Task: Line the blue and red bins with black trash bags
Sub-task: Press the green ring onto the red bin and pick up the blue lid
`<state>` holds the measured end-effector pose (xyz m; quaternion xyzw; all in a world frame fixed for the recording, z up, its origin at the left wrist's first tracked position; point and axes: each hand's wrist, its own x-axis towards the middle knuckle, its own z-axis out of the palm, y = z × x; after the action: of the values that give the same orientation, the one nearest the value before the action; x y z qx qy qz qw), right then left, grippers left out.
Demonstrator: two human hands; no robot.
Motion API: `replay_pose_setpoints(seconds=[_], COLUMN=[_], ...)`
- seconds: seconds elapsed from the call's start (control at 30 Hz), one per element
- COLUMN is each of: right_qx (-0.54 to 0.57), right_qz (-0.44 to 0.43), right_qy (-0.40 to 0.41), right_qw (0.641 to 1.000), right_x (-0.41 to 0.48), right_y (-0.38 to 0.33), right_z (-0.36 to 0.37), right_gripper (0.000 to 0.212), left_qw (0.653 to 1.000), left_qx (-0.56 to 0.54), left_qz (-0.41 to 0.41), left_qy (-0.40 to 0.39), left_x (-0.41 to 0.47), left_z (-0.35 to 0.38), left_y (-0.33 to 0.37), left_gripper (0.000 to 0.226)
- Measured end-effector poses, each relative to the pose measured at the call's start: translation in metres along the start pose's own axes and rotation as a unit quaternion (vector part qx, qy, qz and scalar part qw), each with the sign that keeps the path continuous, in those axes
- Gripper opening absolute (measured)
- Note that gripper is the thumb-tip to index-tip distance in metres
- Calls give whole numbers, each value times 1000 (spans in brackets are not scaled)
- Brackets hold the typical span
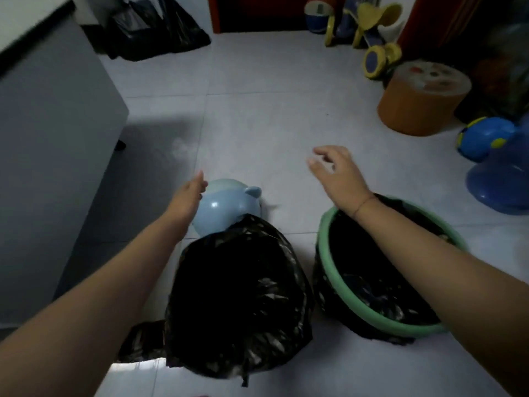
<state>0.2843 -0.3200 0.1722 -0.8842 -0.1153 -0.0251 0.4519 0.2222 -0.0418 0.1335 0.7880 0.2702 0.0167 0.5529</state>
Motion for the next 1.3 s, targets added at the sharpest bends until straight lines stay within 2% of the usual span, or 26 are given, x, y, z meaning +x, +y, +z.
replay_pose_setpoints(seconds=[0.13, 0.3, 0.43, 0.57, 0.63, 0.83, 1.1, 1.3], right_qx=[-85, -193, -268, -302, -300, -251, -170, -119], right_qz=[34, 58, 52, 25, 24, -20, -103, -126], right_qy=[-206, -296, -343, -302, -273, -178, -75, -54], right_qw=[974, 934, 899, 904, 913, 951, 977, 983], right_x=[52, 99, 108, 111, 111, 107, 104, 28], right_y=[5, 30, 51, 58, 57, 28, -85, -125], right_z=[86, 152, 181, 189, 189, 159, 52, -21], right_gripper=[50, 66, 63, 33, 28, 19, 20, 23], left_qw=[996, 993, 992, 996, 994, 986, 975, 965], left_qx=[81, 87, 109, 85, 109, 157, 125, 127], left_qz=[-25, -73, -52, -19, -5, 52, 169, 227], left_qy=[12, -29, -45, -16, -13, 33, 71, 32], left_x=[47, 84, 101, 108, 107, 88, 34, -50], left_z=[-30, -23, -17, -21, -23, -40, -95, -124], left_y=[-57, -103, -129, -139, -137, -94, 39, 89], left_gripper=[44, 70, 54, 28, 21, 18, 19, 7])
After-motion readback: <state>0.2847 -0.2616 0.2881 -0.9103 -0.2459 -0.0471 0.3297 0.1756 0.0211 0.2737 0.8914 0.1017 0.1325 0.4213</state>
